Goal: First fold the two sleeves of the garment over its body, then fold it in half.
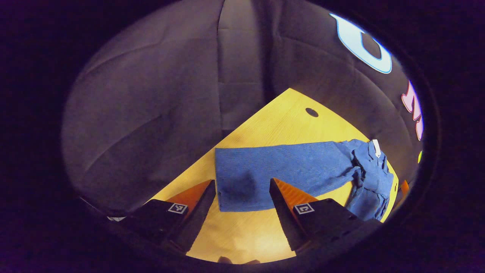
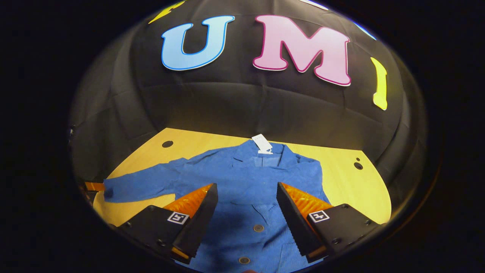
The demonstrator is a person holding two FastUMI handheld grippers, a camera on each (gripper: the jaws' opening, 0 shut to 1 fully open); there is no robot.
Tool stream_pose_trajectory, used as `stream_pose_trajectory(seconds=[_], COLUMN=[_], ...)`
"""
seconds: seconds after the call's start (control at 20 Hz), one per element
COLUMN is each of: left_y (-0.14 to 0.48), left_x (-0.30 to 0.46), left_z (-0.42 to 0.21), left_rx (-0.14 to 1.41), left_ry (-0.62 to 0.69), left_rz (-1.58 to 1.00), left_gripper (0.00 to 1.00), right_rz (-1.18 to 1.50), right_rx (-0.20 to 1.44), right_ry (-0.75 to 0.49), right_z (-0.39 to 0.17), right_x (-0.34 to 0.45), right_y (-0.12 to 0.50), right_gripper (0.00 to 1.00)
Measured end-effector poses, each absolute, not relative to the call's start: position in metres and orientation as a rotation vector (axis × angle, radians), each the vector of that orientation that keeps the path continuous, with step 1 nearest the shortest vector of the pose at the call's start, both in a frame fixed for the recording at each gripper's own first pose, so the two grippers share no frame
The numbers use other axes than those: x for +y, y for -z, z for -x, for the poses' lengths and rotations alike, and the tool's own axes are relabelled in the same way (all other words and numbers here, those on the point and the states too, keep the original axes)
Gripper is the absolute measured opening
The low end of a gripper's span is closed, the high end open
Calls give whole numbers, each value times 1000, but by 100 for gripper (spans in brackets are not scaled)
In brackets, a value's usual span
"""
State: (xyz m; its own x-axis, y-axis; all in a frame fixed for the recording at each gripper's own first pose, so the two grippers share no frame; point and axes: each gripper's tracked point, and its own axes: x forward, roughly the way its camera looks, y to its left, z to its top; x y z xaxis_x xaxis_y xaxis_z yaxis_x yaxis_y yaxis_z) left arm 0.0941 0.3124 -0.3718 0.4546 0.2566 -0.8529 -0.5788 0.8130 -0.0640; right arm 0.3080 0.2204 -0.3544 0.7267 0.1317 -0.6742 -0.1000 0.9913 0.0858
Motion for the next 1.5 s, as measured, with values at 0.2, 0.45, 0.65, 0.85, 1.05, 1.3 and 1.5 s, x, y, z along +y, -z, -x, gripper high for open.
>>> stream_pose_trajectory(seconds=[0.2,0.45,0.65,0.85,1.05,1.3,1.5], left_y=[383,384,392,380,360,290,257], left_x=[318,315,300,292,288,214,83], left_z=[-97,-110,-129,-131,-143,-204,-278], left_rx=[1025,1028,1006,979,912,756,693], left_ry=[-590,-627,-633,-547,-520,-329,-125], left_rz=[372,303,276,316,361,320,344], left_gripper=[86,80,24,2,0,0,0], right_rz=[-73,-84,-113,-127,-144,-141,-145], right_rx=[755,774,829,834,818,827,834], right_ry=[-110,-81,-74,-64,-24,14,31], right_z=[-281,-253,-231,-224,-229,-228,-221], right_x=[184,144,133,121,99,66,36], right_y=[347,345,357,355,355,362,363], right_gripper=[98,98,99,99,98,99,99])
